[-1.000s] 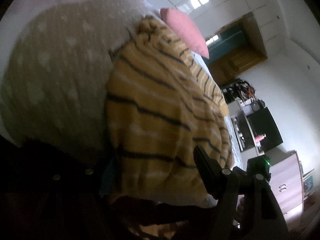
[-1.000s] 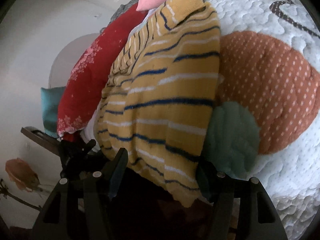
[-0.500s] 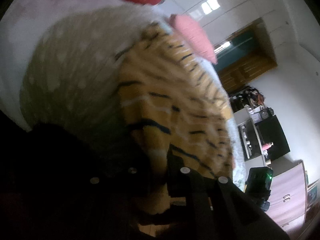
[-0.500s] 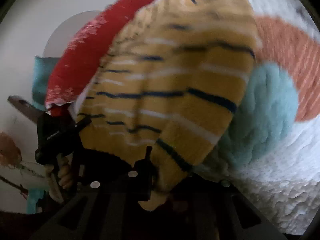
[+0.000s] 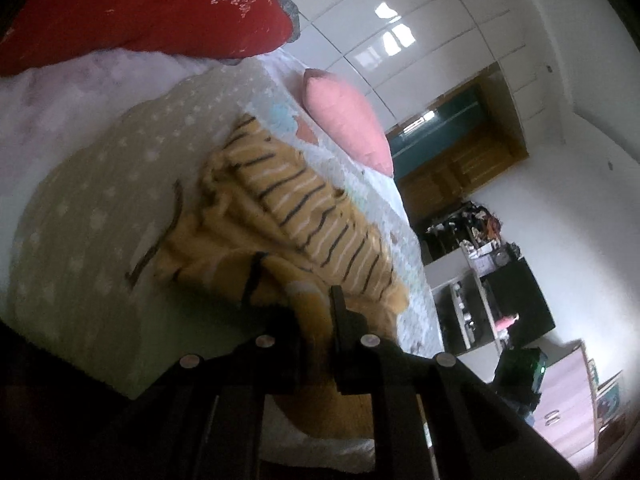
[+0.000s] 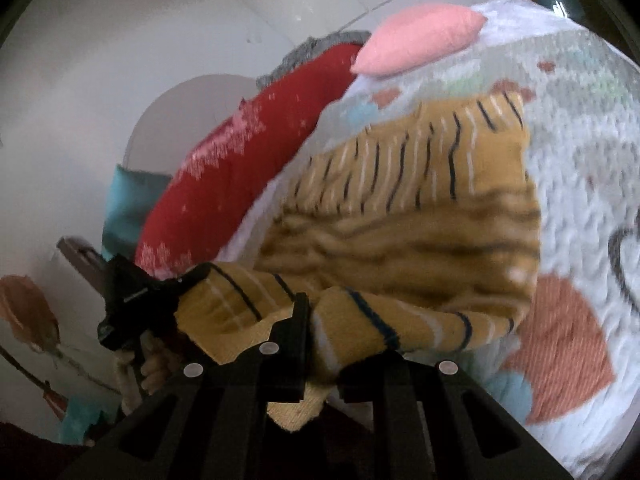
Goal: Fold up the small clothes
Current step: 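Press the folded sweater flat with both grippers and release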
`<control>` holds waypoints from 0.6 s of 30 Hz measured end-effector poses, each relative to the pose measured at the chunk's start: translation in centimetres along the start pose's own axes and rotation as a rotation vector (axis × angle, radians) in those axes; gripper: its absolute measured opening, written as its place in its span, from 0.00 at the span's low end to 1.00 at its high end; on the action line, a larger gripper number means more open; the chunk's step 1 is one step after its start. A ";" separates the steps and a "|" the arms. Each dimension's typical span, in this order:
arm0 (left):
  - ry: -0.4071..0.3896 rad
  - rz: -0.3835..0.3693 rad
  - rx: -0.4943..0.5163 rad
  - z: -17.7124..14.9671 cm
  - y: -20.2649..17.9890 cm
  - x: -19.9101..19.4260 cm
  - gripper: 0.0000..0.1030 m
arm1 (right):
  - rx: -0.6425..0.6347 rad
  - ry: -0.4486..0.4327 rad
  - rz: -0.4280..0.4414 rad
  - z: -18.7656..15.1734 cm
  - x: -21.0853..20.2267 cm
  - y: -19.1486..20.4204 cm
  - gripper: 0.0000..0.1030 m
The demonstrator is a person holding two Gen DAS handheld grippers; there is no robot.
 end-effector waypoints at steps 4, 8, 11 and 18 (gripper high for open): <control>-0.005 0.022 0.012 3.3 -1.0 1.8 0.10 | -0.016 -0.018 -0.012 2.9 -0.2 0.2 0.12; 0.011 0.041 0.013 7.0 -1.6 5.1 0.10 | -0.013 -0.024 -0.048 6.4 0.5 -1.0 0.12; 0.037 0.069 0.018 9.7 -2.0 8.4 0.10 | 0.043 -0.029 -0.058 9.7 1.5 -3.3 0.12; 0.136 0.179 -0.016 15.1 -0.3 17.9 0.11 | 0.264 -0.015 -0.043 15.6 5.5 -12.7 0.13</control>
Point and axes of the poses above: each gripper's, at about its wrist camera, not at the fingertips, and x roughly the way its jaws point, y to its left, z to its top, the point moved 3 cm from there along x, roughly the way its jaws point, and after that the axes turned 7 degrees about y, right-handed, at the moved point
